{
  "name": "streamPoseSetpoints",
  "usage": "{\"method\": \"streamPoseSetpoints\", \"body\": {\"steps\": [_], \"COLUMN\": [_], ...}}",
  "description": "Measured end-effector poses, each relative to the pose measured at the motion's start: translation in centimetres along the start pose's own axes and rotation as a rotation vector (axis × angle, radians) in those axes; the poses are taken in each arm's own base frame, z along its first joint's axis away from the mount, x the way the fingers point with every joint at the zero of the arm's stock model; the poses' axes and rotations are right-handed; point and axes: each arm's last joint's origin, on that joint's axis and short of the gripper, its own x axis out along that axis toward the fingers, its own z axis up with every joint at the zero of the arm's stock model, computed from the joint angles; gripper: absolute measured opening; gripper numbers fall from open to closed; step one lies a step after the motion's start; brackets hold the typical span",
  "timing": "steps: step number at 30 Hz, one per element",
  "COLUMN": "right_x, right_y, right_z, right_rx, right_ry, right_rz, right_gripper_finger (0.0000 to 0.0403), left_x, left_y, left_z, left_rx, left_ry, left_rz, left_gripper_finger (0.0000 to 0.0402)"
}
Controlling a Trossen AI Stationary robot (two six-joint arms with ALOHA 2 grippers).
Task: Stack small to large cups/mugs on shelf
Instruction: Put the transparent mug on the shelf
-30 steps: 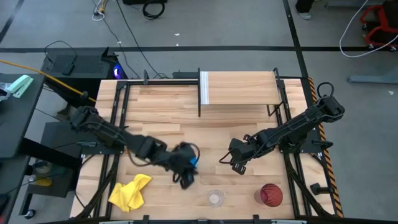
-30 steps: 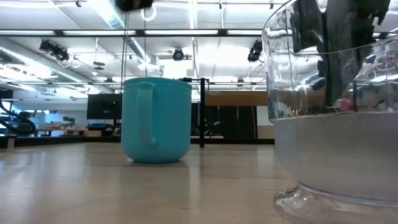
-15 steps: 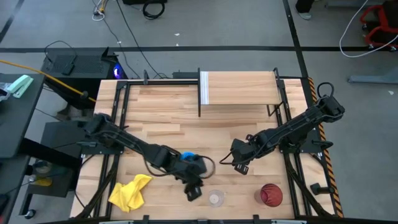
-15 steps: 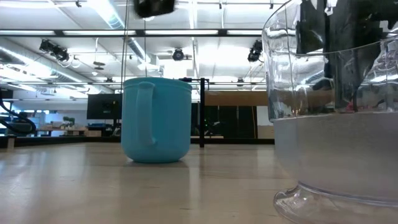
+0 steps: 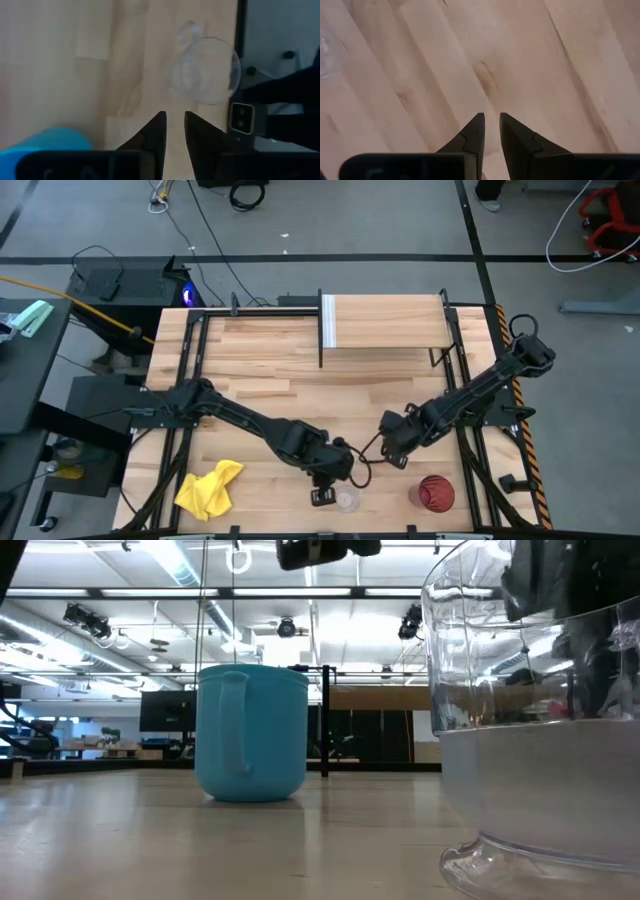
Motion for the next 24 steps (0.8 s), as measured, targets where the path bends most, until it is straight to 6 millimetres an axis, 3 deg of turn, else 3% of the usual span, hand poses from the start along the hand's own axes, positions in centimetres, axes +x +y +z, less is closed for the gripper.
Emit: {"method": "streamPoseSetpoints", "body": {"steps": [7,16,24], "right_x": [-2.3,-6.3,-8.0], "right_y": [-0.3,-3.5,-5.6], "right_z": [-1.8,-4.9,-5.2], "right_rx": [0.082,0.305,0.396], "right_ry": [-0.069,-0.109,-0.170], "right_rz": [0.011,-0.054,-0.058], "right_gripper_finger": [0.0066,0.0066,0.0066], "left_x": [0.3,0.3,0.7], "left_y": [0.2,-0.2,-1.1], "left_z": [0.3,0.3,-0.2], "left_rx": [0.002,0.087,0.139], "left_ry": [-0.019,-0.023,-0.009], "left_rz": [-0.022,-0.061,-0.075], "left_gripper_finger": [0.0089,0.0083,0.0093]}}
